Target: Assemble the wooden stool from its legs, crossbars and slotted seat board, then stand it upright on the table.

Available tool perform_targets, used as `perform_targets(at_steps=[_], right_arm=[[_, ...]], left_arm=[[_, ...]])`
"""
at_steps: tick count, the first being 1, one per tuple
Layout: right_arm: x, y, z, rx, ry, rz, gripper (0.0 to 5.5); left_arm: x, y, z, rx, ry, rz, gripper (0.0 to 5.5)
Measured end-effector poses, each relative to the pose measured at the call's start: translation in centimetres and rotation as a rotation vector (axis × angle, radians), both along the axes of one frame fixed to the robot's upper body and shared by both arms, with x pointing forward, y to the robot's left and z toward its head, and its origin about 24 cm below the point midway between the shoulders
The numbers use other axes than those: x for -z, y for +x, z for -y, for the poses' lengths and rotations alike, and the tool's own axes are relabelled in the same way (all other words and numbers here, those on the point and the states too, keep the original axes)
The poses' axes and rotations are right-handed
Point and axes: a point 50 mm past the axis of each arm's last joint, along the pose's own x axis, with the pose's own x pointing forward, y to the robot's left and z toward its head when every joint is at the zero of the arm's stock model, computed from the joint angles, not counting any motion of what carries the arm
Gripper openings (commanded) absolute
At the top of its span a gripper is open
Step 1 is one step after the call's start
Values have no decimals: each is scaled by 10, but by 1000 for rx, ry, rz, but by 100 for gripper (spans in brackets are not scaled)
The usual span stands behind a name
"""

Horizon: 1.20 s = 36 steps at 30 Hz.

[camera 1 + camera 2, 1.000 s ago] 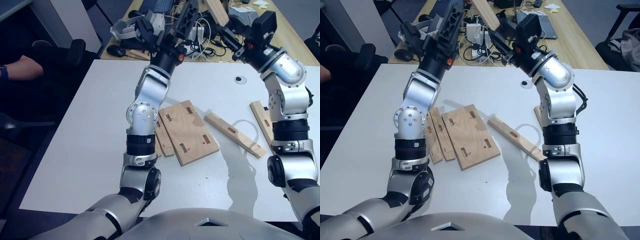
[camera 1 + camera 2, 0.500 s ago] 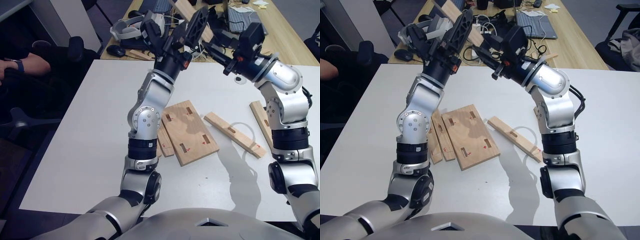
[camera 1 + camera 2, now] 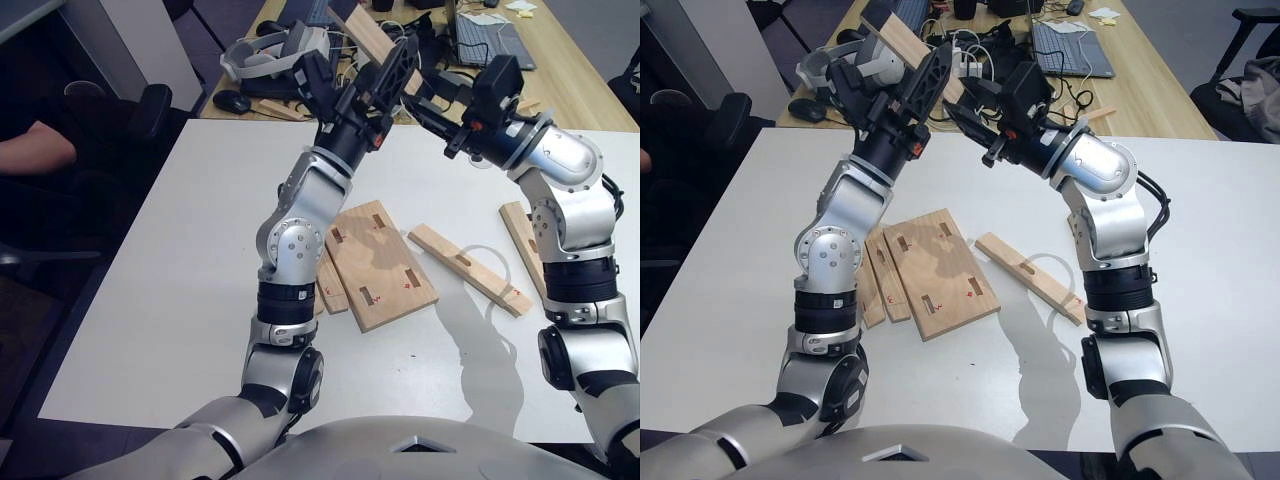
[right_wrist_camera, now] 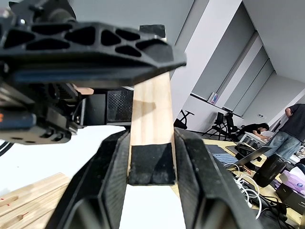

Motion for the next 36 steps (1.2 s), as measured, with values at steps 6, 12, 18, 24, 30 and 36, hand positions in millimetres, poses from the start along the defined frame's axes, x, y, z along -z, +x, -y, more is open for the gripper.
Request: perform_targets(at_steps=[6,12,18,24,30,36], right_arm=[[0,0,0,-1,1,2,129],[1,0,-1,1,-8,1,129],[2,0,-1,3,-8,-3,129],[6,0,-2,-7,-53,-17,235],[19,-1,9,-38,-217,-98,335],[8,-8,47,-131,-189,-359,374]], left_arm=[[5,0,-1,-1,3,-32,164],[5,0,-4,4,-16,-35,64],[5,-1,-3,29,-26,-36,42],[6,0,-6,21,-42,-52,41],[6,1,-9,9,-37,-50,41],[-6,7,-38,128,191,141,41]])
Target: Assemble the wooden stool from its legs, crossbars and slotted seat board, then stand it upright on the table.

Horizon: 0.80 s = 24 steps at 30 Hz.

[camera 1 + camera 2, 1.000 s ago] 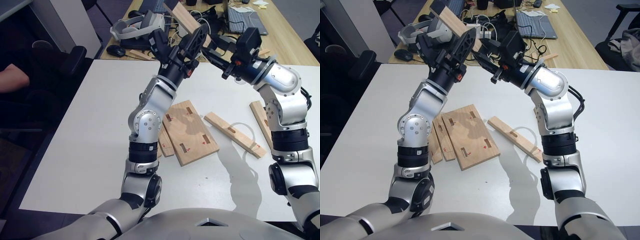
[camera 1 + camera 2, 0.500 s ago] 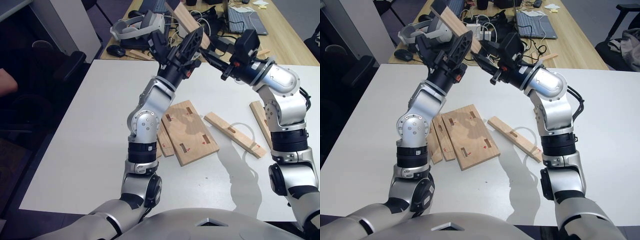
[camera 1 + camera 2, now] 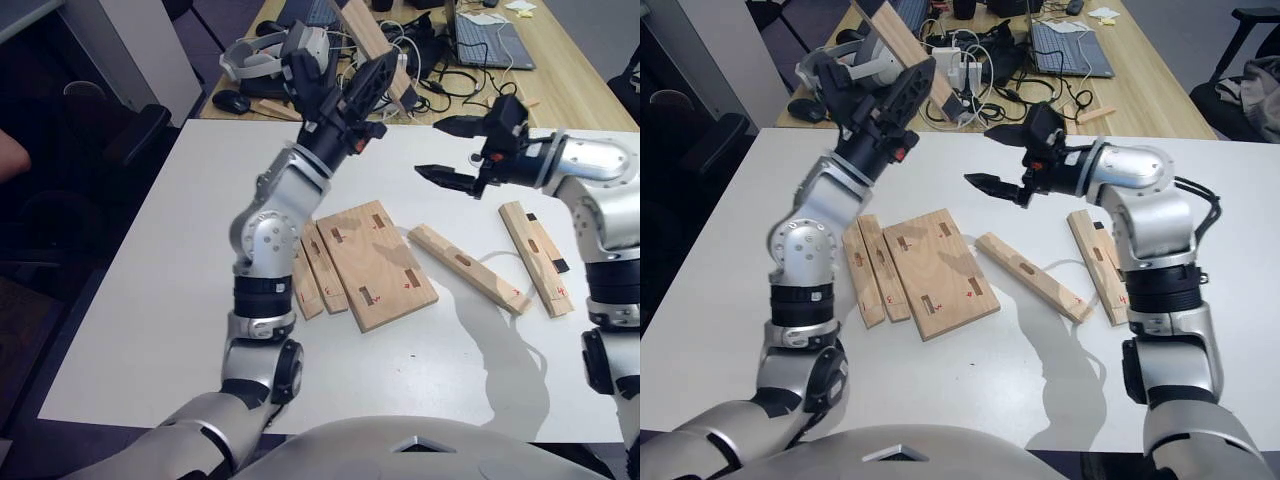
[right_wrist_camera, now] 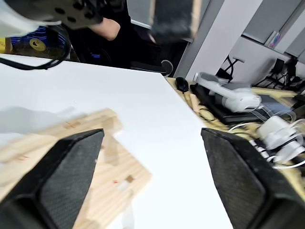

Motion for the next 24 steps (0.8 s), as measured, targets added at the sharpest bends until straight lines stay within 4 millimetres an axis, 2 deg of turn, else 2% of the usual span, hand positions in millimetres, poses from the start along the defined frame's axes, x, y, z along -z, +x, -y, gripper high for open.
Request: perform_targets(at_steps=[3,5,12,17,21,24], right_arm=[[-33,-7,8,-62,94,-41,374],[-51,-10,7,-102,165,-61,374],[-86,-21,-12,-287,321,-171,374],[-89,-26,-22,-372,324,-243,374],[-87,-30,-25,-397,275,-243,374],[-81,-29,-27,-397,254,-260,335]], left_arm=[[-8,-1,-16,131,134,74,41],[-12,-5,-18,221,214,119,41],[-13,-16,-13,432,447,197,41],[-7,-15,-10,485,565,215,41],[-11,-16,-7,514,583,237,41],[-14,-18,-5,531,589,252,41]])
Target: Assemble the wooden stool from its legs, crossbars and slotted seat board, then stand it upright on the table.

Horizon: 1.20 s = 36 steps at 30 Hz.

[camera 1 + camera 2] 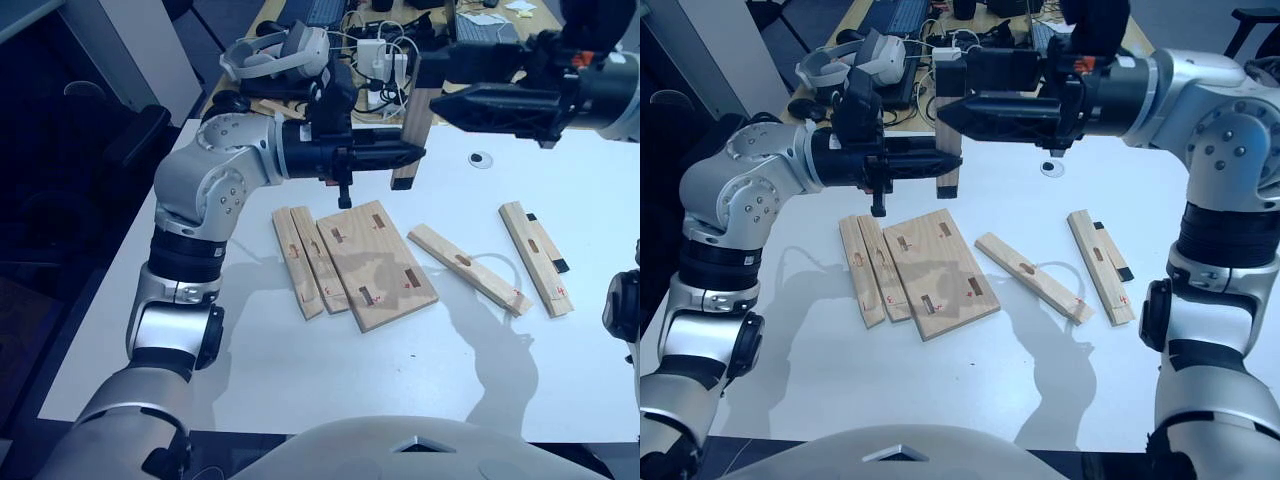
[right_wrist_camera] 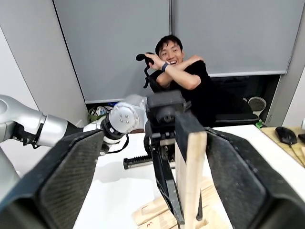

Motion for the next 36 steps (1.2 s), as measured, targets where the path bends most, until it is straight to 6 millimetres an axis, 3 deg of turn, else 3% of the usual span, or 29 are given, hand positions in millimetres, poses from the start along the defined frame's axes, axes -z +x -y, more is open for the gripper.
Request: perform_targets(at_steps=[10,17,24,25,30,36], right_arm=[[12,1,-4,24,4,-6,186],[15,-7,-6,-6,8,9,48],[16,-10,-7,-1,19,8,40],[17,-10,-6,7,20,10,40],[25,-8,-4,57,12,5,40],[24,-2,2,121,-4,53,40]], left_arm=[[10,-15,6,57,16,-38,41],[16,-23,10,67,2,-77,41],[17,-24,10,77,-8,-98,41],[17,-24,11,77,-9,-98,78],[12,-21,18,29,-57,-70,151],[18,-21,8,2,-15,-13,244]])
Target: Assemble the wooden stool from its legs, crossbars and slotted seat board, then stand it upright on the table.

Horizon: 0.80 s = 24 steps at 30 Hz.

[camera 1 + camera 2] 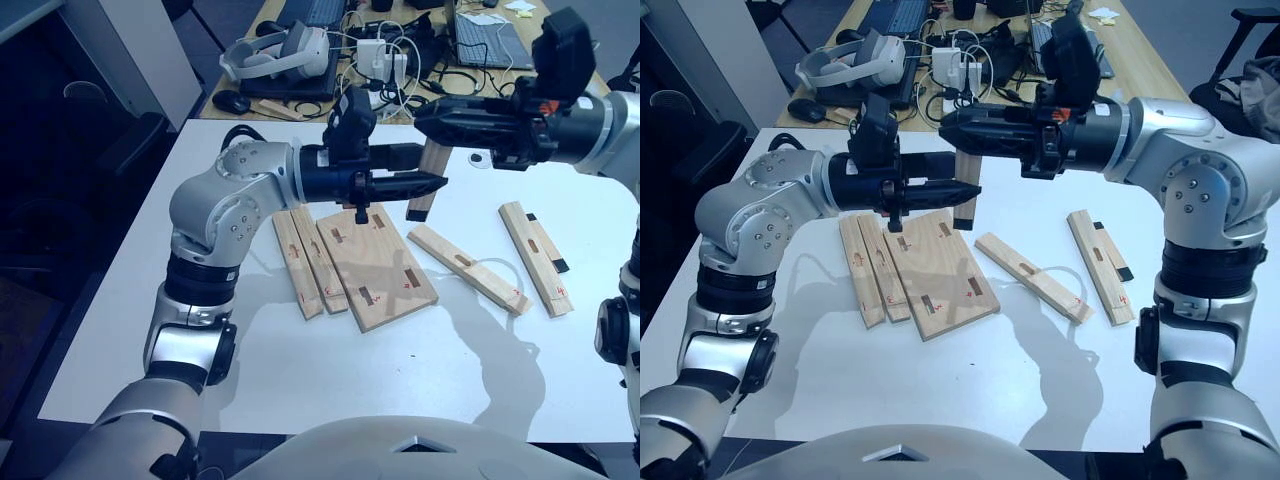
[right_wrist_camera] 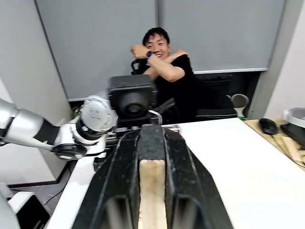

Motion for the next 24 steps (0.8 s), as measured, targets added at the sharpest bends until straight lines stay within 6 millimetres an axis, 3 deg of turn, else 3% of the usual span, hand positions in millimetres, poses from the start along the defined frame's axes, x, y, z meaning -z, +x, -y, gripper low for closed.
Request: perform_targets(at_steps=[3,6,9,11,13,15,19,24], right_arm=[[2,6,7,61,-12,22,40],[10,13,24,183,-48,65,40],[28,13,48,337,-97,91,40],[53,10,59,410,-150,66,40],[93,0,70,472,-215,-2,40],[118,-9,71,498,-221,-43,40],[140,-20,75,563,-194,-65,40],[147,-17,79,618,-125,-80,40]], left_arm=[[9,1,-15,-53,5,10,287],[2,7,-37,-154,-76,13,336],[-4,24,-60,-422,-233,2,338],[-4,36,-67,-638,-384,-26,338],[0,45,-65,-856,-537,-82,338],[4,48,-53,-944,-610,-116,338],[8,48,-49,-1034,-639,-105,338],[13,47,-48,-1070,-630,-111,338]])
